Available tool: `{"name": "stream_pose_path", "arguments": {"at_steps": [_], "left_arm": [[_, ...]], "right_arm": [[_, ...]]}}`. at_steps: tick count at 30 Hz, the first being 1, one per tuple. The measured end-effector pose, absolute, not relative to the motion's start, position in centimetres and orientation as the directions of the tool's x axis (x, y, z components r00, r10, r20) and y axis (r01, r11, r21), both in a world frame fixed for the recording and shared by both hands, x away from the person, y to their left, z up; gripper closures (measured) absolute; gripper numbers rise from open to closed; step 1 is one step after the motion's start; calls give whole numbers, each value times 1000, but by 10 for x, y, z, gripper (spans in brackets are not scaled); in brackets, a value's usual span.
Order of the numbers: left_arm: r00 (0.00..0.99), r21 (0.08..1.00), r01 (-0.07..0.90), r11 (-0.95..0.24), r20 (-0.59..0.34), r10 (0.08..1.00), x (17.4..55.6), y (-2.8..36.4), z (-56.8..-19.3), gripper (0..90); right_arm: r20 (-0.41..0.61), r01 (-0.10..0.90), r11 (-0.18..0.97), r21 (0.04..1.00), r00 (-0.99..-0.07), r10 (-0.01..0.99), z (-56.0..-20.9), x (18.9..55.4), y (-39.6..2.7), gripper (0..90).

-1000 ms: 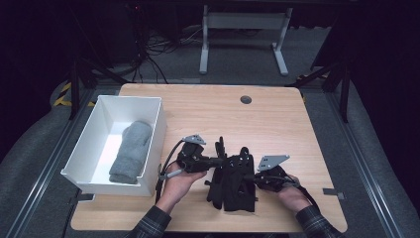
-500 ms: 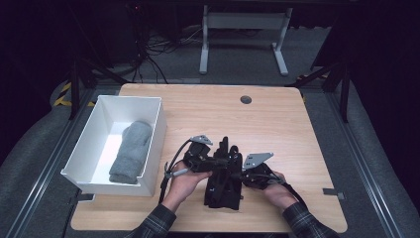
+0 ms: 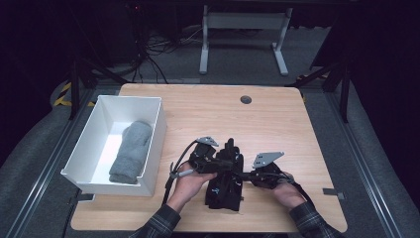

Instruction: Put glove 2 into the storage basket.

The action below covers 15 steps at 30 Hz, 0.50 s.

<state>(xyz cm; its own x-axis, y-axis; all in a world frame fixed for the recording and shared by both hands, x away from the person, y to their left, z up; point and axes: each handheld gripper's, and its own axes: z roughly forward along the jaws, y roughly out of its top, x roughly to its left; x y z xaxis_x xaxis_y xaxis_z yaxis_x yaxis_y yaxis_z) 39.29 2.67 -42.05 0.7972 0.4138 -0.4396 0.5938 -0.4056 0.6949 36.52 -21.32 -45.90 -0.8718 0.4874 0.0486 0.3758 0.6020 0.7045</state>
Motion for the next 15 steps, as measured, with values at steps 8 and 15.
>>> {"name": "stream_pose_path", "arguments": {"at_steps": [8, 15], "left_arm": [[793, 658, 605, -448, -449, 411, 392, 14, -433, 873], [787, 643, 615, -457, -463, 407, 390, 11, -440, 705]], "right_arm": [[49, 367, 605, 707, -878, 476, -460, 364, -207, 900], [20, 393, 582, 712, -840, 543, -454, 367, -228, 893]]}}
